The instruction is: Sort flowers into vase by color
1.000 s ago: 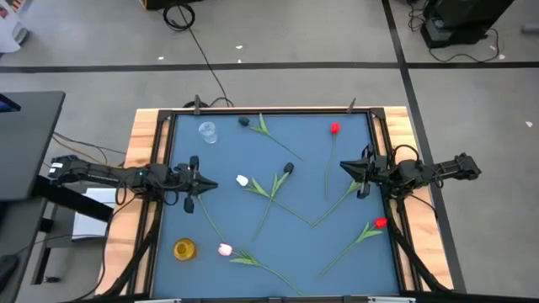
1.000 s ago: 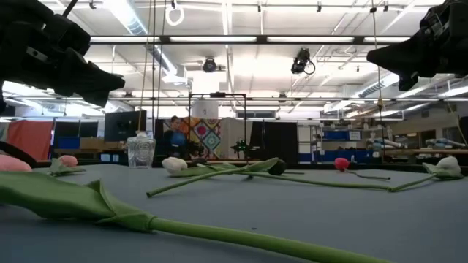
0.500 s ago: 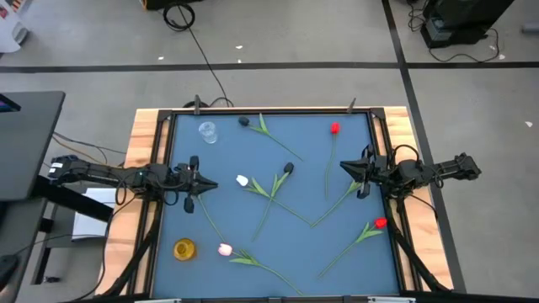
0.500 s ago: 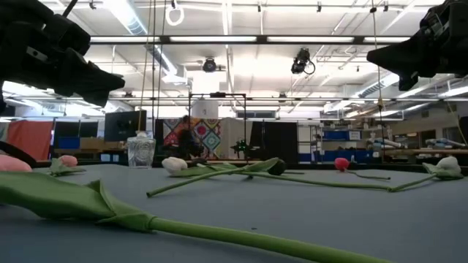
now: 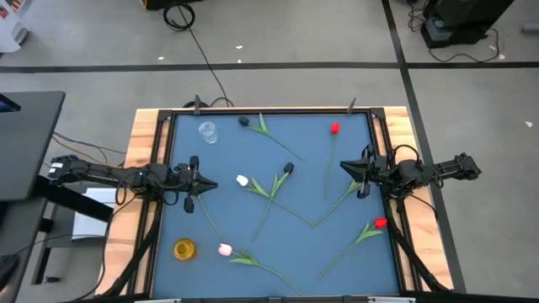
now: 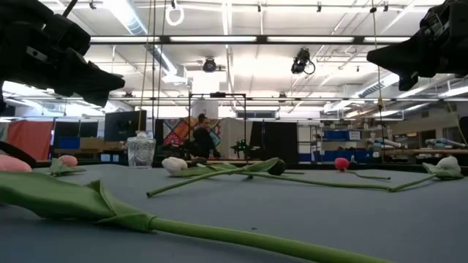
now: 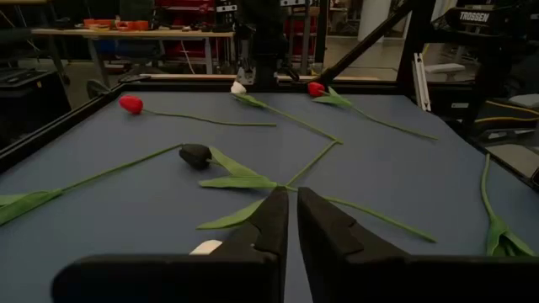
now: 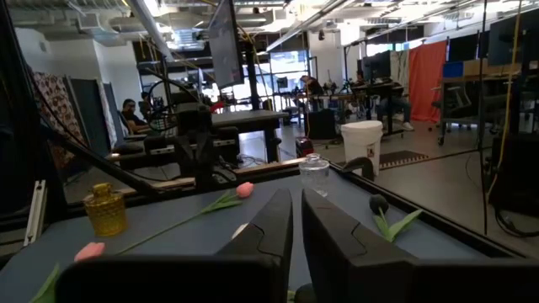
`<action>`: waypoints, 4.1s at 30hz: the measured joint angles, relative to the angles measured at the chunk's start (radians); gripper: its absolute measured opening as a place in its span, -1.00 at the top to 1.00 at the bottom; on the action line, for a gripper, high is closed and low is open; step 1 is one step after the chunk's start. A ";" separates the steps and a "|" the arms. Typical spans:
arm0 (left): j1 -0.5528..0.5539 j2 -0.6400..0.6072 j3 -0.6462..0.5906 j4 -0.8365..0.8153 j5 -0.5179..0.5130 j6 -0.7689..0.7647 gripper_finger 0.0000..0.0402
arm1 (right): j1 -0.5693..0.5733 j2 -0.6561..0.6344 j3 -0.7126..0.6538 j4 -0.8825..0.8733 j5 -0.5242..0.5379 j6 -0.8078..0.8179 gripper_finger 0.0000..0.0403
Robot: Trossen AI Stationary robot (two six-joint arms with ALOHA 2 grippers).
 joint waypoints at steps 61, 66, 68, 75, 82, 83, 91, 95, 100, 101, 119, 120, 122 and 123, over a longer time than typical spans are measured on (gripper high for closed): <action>0.218 0.206 0.282 -0.108 -0.247 -0.725 0.48 | -0.096 0.482 0.286 0.031 0.489 0.963 0.95; 0.337 0.315 0.457 -0.299 -0.241 -0.683 0.33 | -0.236 0.697 0.516 -0.345 0.335 1.115 0.95; 0.380 0.350 0.516 -0.343 -0.235 -0.663 0.27 | -0.311 0.781 0.607 -0.505 0.235 1.152 0.95; 0.513 0.439 0.667 -0.436 -0.155 -0.603 0.13 | -0.537 1.004 0.829 -0.671 -0.170 0.971 0.92; 0.573 0.489 0.718 -0.446 -0.042 -0.592 0.08 | -0.598 1.124 0.930 -0.700 -0.383 0.730 0.69; 0.573 0.494 0.718 -0.440 -0.043 -0.583 0.08 | -0.608 1.136 0.933 -0.697 -0.384 0.728 0.64; 0.572 0.547 0.719 -0.310 -0.051 -0.534 0.08 | -0.686 1.212 0.936 -0.796 -0.541 0.723 0.22; 0.548 0.617 0.719 -0.255 -0.056 -0.629 0.08 | -0.715 1.223 0.936 -0.949 -0.452 0.750 0.13; 0.497 0.716 0.719 -0.250 -0.055 -0.632 0.08 | -0.776 1.259 0.936 -1.099 -0.393 0.787 0.11; 0.491 0.736 0.719 -0.251 -0.055 -0.645 0.08 | -0.790 1.274 0.936 -1.101 -0.388 0.789 0.11; 0.424 0.769 0.718 -0.293 -0.041 -0.716 0.08 | -0.866 1.565 0.869 -0.893 -0.372 0.815 0.14; 0.424 0.763 0.718 -0.294 -0.040 -0.717 0.08 | -0.867 1.580 0.869 -0.880 -0.359 0.814 0.16; 0.424 0.748 0.719 -0.323 -0.039 -0.718 0.08 | -0.869 1.613 0.869 -0.863 -0.351 0.813 0.19; 0.424 0.739 0.719 -0.344 -0.039 -0.717 0.08 | -0.869 1.631 0.869 -0.855 -0.350 0.813 0.21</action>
